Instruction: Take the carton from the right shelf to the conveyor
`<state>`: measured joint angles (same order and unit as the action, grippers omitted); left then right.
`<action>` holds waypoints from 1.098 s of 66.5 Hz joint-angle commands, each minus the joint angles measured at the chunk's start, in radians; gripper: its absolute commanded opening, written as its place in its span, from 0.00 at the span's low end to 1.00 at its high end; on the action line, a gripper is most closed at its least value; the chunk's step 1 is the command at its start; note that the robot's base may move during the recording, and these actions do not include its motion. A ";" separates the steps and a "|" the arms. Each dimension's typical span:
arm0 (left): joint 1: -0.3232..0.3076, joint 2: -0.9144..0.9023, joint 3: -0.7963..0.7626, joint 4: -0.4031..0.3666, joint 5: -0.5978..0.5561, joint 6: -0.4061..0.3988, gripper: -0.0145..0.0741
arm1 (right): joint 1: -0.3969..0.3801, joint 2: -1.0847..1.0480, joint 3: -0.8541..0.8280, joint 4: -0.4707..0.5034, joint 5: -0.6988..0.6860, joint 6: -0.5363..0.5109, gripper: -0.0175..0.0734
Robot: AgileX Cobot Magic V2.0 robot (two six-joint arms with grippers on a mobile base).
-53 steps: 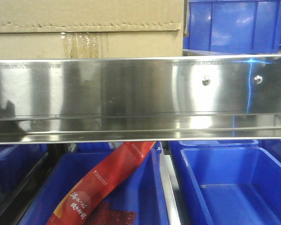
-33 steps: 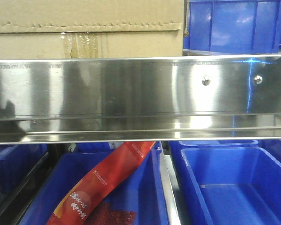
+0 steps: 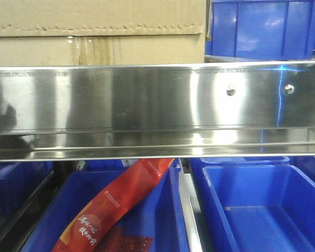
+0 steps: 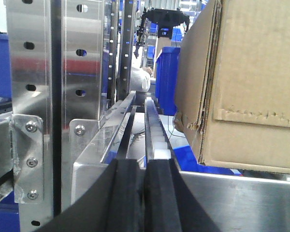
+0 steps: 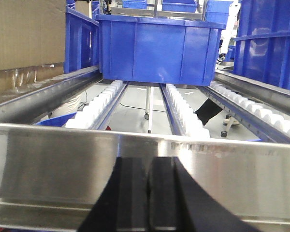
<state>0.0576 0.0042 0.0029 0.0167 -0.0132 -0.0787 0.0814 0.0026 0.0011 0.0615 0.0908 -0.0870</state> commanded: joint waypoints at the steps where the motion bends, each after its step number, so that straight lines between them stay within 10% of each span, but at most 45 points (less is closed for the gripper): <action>1: -0.001 -0.004 -0.003 0.003 -0.024 0.003 0.18 | -0.001 -0.003 -0.001 -0.016 -0.031 -0.008 0.11; 46: -0.001 0.080 -0.252 0.035 0.093 0.003 0.18 | -0.001 -0.003 -0.001 0.041 -0.496 -0.008 0.11; 58: -0.001 0.242 -0.480 0.132 0.162 0.003 0.22 | -0.001 -0.003 -0.085 0.046 -0.307 -0.008 0.11; 73: -0.010 0.462 -0.723 0.145 0.237 0.003 0.51 | -0.001 0.076 -0.374 0.046 -0.024 -0.008 0.12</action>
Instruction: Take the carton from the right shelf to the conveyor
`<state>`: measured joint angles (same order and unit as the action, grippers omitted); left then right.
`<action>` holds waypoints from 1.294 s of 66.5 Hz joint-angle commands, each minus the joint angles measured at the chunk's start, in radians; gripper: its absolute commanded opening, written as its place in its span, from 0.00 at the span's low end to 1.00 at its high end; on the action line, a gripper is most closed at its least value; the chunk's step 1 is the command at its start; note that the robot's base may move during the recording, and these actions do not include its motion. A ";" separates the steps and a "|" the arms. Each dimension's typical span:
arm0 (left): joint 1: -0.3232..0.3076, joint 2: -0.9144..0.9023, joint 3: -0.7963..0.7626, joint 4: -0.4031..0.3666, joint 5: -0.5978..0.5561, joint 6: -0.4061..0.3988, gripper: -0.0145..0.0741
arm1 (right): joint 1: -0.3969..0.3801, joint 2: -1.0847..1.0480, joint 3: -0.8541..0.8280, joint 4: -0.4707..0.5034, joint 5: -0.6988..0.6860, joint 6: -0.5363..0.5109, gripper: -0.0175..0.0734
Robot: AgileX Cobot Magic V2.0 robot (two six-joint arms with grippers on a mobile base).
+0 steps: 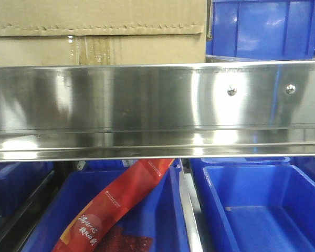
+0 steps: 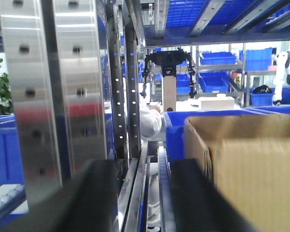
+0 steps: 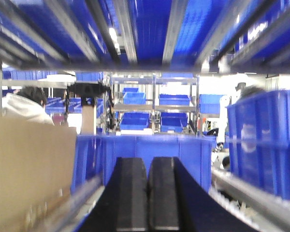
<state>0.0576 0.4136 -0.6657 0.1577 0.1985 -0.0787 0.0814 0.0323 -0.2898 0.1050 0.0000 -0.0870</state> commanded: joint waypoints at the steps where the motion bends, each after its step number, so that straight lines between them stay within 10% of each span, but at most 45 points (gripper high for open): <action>1: -0.015 0.061 -0.062 0.004 0.025 0.003 0.52 | -0.001 0.064 -0.096 0.002 0.074 -0.008 0.12; 8: -0.066 0.113 -0.094 0.004 0.030 0.003 0.57 | -0.001 0.156 -0.197 0.002 0.111 -0.008 0.23; 23: -0.239 0.212 -0.168 0.003 0.124 0.003 0.63 | 0.000 0.344 -0.363 0.002 0.146 -0.008 0.83; 36: -0.338 0.367 -0.350 -0.005 0.311 0.003 0.63 | 0.098 0.539 -0.600 0.031 0.317 -0.008 0.81; 56: -0.322 0.687 -0.765 -0.020 0.663 -0.040 0.63 | 0.344 1.020 -1.191 0.040 0.831 -0.008 0.81; 71: -0.237 0.914 -1.102 -0.020 0.905 -0.064 0.63 | 0.349 1.381 -1.666 -0.066 1.221 0.174 0.81; 86: -0.203 1.130 -1.332 -0.043 0.984 -0.064 0.63 | 0.349 1.642 -1.962 -0.069 1.221 0.228 0.81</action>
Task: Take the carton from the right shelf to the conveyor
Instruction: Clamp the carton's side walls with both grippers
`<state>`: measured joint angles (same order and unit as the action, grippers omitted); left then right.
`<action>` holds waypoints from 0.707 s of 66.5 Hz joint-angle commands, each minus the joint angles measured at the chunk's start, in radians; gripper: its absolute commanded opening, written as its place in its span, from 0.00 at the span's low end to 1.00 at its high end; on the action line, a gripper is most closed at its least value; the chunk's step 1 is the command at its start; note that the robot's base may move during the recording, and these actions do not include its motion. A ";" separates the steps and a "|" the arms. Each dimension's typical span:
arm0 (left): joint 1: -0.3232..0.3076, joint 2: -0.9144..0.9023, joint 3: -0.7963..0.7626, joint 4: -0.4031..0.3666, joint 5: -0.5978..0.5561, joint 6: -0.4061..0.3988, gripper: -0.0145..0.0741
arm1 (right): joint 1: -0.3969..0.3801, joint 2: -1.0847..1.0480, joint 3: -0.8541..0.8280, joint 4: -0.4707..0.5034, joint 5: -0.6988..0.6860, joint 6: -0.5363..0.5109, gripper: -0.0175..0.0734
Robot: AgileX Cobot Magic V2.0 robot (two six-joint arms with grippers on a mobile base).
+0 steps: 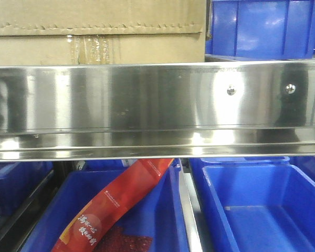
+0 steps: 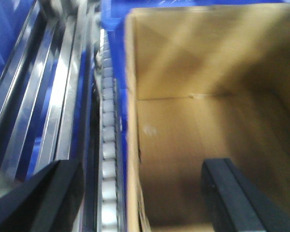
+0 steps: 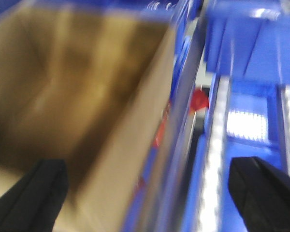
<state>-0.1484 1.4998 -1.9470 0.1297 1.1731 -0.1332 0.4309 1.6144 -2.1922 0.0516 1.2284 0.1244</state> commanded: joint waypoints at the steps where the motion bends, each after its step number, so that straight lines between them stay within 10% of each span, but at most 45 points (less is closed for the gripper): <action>1: 0.003 0.058 -0.058 -0.015 0.009 -0.009 0.63 | 0.000 0.071 -0.067 -0.015 -0.007 0.017 0.81; 36: 0.026 0.280 -0.098 -0.010 0.005 -0.009 0.62 | 0.000 0.304 -0.102 0.029 -0.007 0.027 0.81; 47: 0.026 0.287 -0.098 -0.006 0.011 -0.009 0.38 | 0.000 0.330 -0.102 0.029 -0.007 0.027 0.60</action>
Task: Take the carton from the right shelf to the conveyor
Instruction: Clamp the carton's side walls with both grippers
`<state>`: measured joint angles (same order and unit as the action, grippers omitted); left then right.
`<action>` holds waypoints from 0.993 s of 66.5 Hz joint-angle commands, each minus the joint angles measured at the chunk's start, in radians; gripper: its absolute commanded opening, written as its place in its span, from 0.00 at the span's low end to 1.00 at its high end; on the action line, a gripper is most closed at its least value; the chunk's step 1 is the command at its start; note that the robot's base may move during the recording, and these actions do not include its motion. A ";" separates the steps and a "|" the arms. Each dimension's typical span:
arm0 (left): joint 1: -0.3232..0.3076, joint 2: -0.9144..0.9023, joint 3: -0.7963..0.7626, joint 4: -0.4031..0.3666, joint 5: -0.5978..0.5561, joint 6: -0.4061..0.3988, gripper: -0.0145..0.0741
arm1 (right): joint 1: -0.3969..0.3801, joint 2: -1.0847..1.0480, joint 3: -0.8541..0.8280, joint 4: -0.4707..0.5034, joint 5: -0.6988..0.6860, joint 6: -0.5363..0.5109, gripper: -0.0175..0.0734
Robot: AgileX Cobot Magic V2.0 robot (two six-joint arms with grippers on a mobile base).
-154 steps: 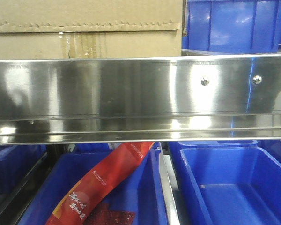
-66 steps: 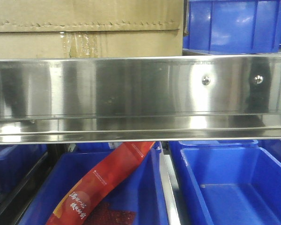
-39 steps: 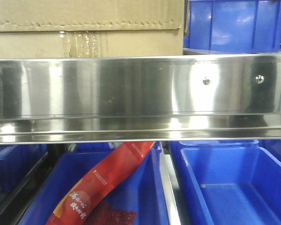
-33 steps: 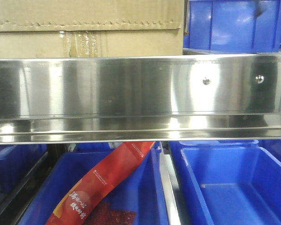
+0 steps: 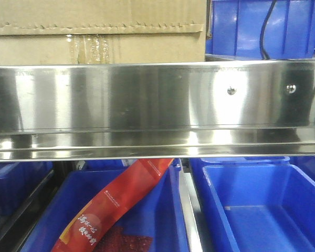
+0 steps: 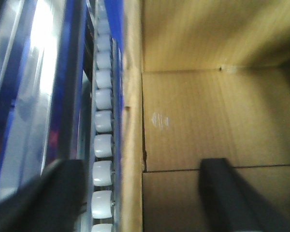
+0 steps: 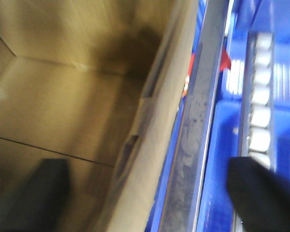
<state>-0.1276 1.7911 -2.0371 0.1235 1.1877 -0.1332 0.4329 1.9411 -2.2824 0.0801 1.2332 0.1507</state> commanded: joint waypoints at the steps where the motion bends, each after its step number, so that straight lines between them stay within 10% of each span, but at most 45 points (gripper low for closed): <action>1: 0.005 -0.004 -0.010 0.002 -0.004 -0.009 0.32 | -0.002 0.006 -0.012 0.001 -0.012 0.001 0.51; 6: 0.005 -0.004 -0.010 0.002 -0.003 -0.009 0.12 | -0.002 0.007 -0.012 0.001 -0.012 0.001 0.25; 10: 0.005 -0.004 -0.011 0.003 -0.003 -0.007 0.16 | -0.002 0.005 -0.012 0.001 -0.012 0.001 0.08; 42: -0.021 -0.130 -0.157 -0.014 0.033 -0.005 0.15 | 0.009 -0.190 -0.012 -0.008 -0.012 0.001 0.12; 66: -0.153 -0.370 0.145 0.048 0.033 -0.093 0.15 | 0.171 -0.396 0.259 -0.109 -0.012 -0.011 0.12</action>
<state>-0.2498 1.4770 -1.9561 0.1816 1.2516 -0.2037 0.5561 1.6105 -2.1101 -0.0257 1.2492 0.1693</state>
